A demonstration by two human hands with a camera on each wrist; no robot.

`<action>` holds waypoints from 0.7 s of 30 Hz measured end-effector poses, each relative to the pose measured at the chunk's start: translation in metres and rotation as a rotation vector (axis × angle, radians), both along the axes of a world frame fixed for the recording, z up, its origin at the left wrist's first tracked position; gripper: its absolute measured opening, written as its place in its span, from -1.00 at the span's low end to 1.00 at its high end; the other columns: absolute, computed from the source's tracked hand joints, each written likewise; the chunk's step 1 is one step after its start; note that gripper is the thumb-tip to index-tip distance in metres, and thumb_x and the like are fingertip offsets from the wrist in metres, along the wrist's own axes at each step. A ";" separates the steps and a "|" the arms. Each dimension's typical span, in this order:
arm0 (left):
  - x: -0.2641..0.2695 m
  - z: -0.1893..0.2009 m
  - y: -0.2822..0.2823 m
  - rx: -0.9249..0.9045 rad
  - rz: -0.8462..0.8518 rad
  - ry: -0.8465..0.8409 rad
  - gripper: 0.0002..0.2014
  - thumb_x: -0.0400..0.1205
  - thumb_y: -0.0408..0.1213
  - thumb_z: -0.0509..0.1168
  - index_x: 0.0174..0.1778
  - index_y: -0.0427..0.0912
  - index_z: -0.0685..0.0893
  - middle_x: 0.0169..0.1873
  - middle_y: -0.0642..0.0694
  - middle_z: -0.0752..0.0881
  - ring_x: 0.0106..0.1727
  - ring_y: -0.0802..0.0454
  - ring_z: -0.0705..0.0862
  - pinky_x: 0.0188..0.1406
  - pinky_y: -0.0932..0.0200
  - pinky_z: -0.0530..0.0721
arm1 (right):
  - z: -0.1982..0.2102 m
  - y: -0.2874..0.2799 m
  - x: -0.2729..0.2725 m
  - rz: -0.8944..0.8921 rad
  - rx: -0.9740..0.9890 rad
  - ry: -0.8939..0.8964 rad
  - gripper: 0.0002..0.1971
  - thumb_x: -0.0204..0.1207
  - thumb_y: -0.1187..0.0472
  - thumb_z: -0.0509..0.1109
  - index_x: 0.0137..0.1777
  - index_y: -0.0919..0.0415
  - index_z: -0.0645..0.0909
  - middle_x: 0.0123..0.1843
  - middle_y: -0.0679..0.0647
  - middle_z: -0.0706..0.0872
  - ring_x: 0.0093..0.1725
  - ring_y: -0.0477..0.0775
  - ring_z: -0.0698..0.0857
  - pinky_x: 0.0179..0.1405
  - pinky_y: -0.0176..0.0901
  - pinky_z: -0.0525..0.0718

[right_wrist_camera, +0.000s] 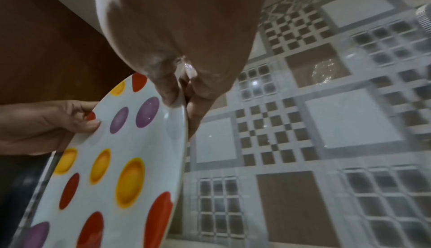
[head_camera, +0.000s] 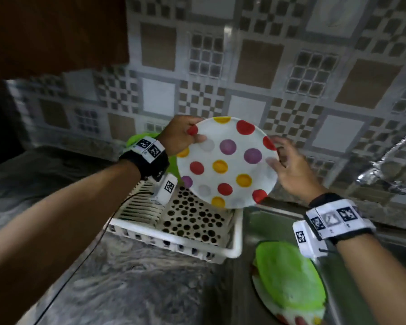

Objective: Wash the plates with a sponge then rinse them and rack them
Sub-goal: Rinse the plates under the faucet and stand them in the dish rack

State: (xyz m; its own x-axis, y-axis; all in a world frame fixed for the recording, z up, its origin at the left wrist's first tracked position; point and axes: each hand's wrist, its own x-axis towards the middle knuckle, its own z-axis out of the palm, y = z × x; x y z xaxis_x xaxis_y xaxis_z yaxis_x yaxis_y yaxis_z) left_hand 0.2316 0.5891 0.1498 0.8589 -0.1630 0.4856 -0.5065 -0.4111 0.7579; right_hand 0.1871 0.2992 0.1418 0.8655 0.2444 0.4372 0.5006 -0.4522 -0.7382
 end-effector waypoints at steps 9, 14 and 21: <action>0.014 -0.028 0.135 -0.021 0.217 0.080 -0.87 0.36 -0.42 0.48 -0.24 -0.33 0.67 -0.37 -0.06 0.67 -0.29 0.05 0.59 -0.28 0.04 0.56 | -0.020 0.141 0.039 0.076 -0.219 -0.014 -0.62 0.63 0.41 0.08 0.31 -0.03 0.39 0.18 -0.09 0.59 0.11 -0.03 0.63 -0.08 -0.42 0.63; 0.021 -0.048 0.167 0.012 0.302 0.127 -0.92 0.43 -0.49 0.44 -0.23 -0.36 0.66 -0.34 -0.15 0.63 -0.28 0.02 0.60 -0.31 0.21 0.58 | -0.036 0.182 0.063 0.084 -0.260 -0.032 -0.59 0.58 0.50 0.07 0.32 0.08 0.40 0.20 0.04 0.64 0.11 0.01 0.62 0.09 -0.06 0.66; 0.041 -0.085 0.192 0.146 0.392 0.201 -0.88 0.48 -0.50 0.40 -0.26 -0.22 0.63 -0.37 -0.09 0.60 -0.30 0.12 0.57 -0.45 0.46 0.42 | -0.066 0.215 0.084 0.071 -0.309 0.066 -0.56 0.57 0.51 0.08 0.33 0.05 0.40 0.23 0.10 0.61 0.15 0.12 0.63 0.12 -0.08 0.64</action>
State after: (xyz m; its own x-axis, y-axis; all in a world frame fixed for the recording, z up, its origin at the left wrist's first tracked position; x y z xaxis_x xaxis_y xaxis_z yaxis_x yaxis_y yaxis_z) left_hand 0.2725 0.7810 0.0646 0.9440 0.1391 0.2993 -0.1402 -0.6518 0.7453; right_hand 0.2710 0.5138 0.0758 0.8655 0.4178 0.2763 0.4947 -0.6259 -0.6030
